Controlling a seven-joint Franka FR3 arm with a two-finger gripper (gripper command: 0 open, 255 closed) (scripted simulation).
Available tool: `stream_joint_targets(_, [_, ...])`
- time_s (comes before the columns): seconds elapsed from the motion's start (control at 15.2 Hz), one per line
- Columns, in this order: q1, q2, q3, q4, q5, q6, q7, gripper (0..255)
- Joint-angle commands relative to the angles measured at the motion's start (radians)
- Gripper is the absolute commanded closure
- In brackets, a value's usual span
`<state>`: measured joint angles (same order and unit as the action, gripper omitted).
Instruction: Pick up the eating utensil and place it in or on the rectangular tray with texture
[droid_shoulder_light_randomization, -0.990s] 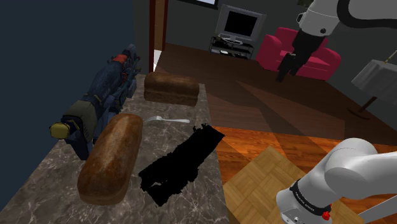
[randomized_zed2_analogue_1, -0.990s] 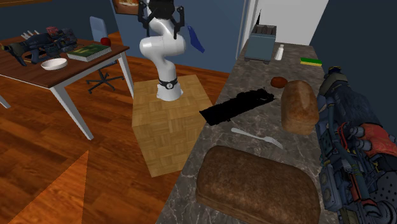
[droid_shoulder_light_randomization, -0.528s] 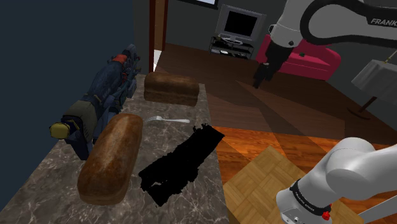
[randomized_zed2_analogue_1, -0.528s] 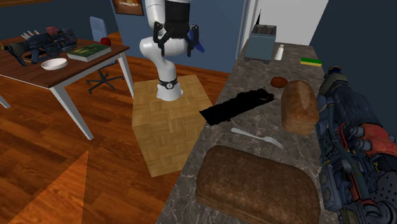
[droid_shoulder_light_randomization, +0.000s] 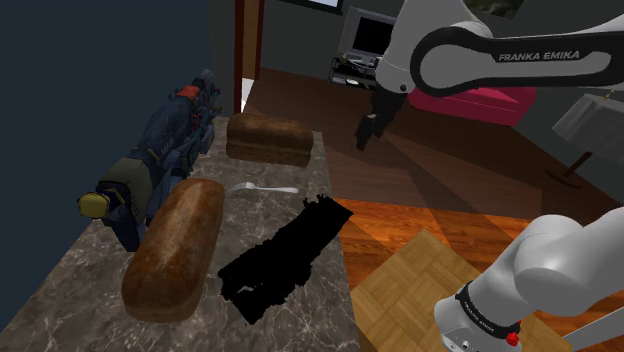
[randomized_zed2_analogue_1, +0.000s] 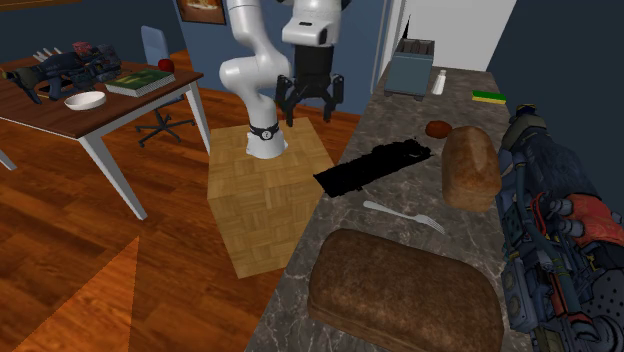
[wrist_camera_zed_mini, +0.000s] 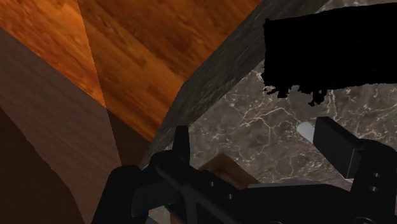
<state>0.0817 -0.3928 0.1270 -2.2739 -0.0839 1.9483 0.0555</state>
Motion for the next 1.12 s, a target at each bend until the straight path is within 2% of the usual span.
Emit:
stream_joint_targets(0.0, [0.012, 0.055, 0.015, 0.017, 0.000, 0.043, 0.001, 0])
stream_joint_targets(0.53, [0.050, 0.305, 0.073, 0.123, -0.029, 0.200, 0.007, 0])
stream_joint_targets(1.06, [0.100, 0.567, 0.118, 0.291, -0.100, 0.300, 0.026, 0])
